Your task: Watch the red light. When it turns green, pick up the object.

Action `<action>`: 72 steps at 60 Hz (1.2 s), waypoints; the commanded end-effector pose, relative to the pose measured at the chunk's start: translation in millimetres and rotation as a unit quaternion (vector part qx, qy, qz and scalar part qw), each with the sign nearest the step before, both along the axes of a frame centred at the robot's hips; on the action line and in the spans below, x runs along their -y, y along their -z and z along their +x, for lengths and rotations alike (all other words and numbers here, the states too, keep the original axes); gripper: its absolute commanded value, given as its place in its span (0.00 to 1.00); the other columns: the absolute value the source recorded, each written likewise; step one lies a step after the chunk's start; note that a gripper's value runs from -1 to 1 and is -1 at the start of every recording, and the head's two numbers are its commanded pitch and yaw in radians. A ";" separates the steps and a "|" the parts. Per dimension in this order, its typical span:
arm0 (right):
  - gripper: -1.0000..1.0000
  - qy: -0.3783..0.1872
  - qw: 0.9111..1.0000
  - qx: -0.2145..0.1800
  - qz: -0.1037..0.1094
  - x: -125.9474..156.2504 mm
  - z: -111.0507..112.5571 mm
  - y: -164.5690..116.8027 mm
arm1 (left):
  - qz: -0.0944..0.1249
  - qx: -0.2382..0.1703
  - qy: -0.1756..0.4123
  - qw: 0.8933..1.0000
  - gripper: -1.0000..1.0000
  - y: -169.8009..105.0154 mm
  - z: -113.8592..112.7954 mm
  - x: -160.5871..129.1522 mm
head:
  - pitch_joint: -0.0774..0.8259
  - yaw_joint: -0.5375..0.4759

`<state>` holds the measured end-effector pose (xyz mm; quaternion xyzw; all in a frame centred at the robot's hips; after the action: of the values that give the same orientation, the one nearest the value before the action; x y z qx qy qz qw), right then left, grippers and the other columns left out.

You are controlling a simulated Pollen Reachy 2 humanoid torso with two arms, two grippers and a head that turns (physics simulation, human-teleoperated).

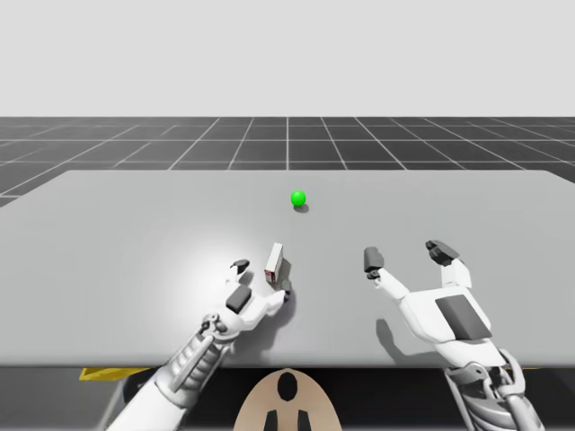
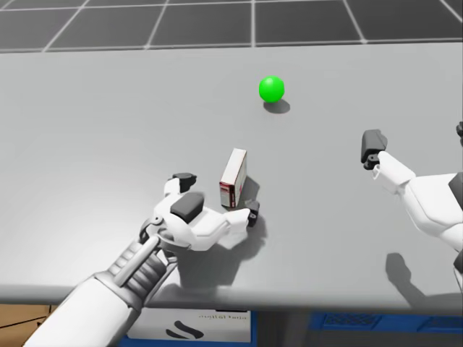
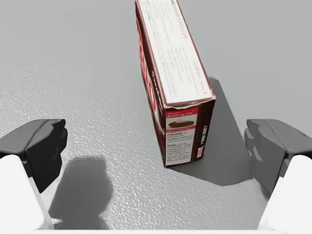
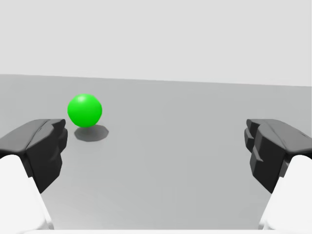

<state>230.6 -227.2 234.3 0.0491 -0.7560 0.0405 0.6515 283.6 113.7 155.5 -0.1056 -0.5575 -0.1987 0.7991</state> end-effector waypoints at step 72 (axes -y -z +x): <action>0.00 -0.005 1.000 0.003 0.025 0.0 -2.0 -1.8 | -0.103 -0.004 0.007 0.995 0.97 -28.2 5.4 60.9 | 0.40 0.60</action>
<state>229.2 -228.1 236.0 0.0586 -0.7579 0.0364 0.6487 295.0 83.0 162.8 -0.1397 -0.5589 -0.1711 0.7993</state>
